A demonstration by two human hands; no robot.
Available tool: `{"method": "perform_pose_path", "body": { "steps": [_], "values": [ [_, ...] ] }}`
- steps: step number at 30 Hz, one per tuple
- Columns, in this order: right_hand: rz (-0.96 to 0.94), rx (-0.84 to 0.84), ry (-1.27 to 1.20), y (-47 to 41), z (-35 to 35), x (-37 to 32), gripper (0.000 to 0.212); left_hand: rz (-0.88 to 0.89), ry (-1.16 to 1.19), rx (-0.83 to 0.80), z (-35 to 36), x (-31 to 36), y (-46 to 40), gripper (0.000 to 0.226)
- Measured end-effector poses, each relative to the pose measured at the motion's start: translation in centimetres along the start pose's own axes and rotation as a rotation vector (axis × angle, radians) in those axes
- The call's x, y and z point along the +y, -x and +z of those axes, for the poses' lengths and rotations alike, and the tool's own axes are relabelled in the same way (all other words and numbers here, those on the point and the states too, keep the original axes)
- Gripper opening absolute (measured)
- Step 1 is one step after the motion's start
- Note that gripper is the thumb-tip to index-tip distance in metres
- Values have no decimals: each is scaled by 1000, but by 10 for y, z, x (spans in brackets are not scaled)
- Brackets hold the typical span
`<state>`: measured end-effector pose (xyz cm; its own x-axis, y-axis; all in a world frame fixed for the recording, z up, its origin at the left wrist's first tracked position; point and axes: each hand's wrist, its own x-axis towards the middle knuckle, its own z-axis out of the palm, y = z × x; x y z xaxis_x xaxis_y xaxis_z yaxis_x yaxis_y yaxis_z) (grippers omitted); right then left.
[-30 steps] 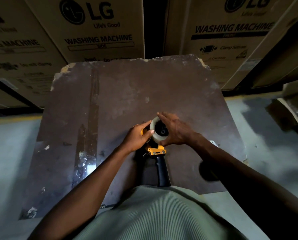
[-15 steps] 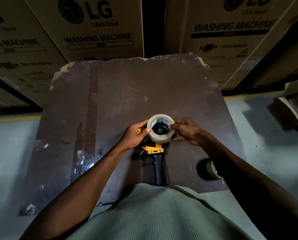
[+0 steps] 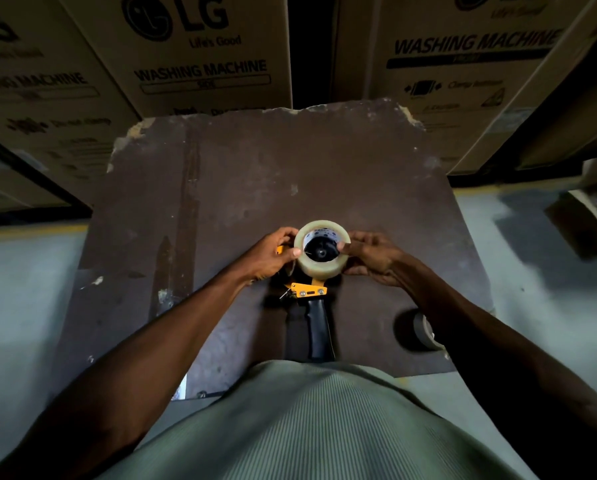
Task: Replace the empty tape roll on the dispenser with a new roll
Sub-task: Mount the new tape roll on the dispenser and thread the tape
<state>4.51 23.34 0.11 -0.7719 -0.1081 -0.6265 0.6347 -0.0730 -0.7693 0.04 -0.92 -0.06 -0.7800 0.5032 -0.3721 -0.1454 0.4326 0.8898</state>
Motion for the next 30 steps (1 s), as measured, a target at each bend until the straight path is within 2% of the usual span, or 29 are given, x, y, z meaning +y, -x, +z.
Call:
{"method": "perform_pose_path", "body": {
  "steps": [13, 19, 30],
  "values": [
    [-89, -6, -51, 2, 9, 12, 32, -38, 9, -58, 0, 0, -1, 28],
    [-35, 25, -20, -4, 2, 3, 17, -26, 1, 9, 4, 2, -8, 30],
    [15, -4, -72, -12, -7, 11, 16, -85, -33, 26, 8, -1, -18, 32]
  ]
}}
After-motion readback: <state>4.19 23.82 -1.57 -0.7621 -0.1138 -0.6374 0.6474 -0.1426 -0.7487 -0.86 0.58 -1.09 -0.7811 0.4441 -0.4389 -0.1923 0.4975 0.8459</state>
